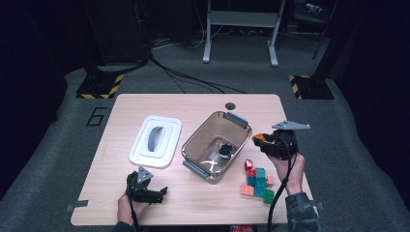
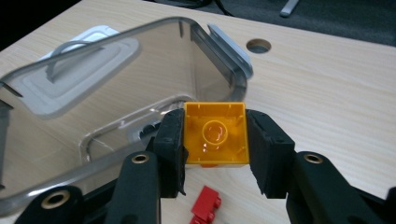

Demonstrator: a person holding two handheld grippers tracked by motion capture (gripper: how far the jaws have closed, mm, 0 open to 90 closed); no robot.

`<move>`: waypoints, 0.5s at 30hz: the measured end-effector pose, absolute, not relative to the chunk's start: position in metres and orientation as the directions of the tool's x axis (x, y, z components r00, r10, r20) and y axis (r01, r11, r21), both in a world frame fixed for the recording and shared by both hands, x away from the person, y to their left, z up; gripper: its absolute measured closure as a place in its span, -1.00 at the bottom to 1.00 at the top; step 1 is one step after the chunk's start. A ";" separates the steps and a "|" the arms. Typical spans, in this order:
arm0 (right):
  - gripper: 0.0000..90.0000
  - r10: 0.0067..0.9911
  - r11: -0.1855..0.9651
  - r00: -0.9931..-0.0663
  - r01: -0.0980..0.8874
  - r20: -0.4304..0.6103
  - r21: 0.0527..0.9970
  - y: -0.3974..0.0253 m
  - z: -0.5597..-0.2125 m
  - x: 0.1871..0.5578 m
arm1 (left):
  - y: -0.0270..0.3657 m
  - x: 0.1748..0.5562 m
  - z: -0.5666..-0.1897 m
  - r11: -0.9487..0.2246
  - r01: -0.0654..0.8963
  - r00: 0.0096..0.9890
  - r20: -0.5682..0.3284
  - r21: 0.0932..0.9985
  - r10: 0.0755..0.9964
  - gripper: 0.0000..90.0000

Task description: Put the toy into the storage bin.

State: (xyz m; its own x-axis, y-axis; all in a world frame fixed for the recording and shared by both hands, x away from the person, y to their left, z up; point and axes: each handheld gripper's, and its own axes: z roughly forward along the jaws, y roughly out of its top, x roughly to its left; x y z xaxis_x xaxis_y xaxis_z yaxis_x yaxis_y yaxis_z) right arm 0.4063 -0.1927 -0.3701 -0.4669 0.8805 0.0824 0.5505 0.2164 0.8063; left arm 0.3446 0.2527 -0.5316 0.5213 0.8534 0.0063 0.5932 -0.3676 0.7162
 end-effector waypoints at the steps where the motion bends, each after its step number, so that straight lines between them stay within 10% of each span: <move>1: 0.31 0.878 0.217 -0.471 0.548 0.084 0.808 -0.190 -0.368 0.407 | 0.253 0.345 -0.532 -0.368 0.593 0.521 0.006 0.716 0.853 -0.99; 15: 0.31 0.836 0.284 -0.545 0.534 0.067 0.796 -0.149 -0.361 0.429 | 0.253 0.345 -0.532 -0.368 0.593 0.521 0.006 0.716 0.853 -0.99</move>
State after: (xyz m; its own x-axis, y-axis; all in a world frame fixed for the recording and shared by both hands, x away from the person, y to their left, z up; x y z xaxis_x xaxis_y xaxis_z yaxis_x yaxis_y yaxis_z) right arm 0.4295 -0.1494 -0.3613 -0.5448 0.8359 0.0668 0.5340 0.2844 0.7963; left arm 0.3446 0.2527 -0.5316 0.5211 0.8535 0.0064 0.5932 -0.3675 0.7163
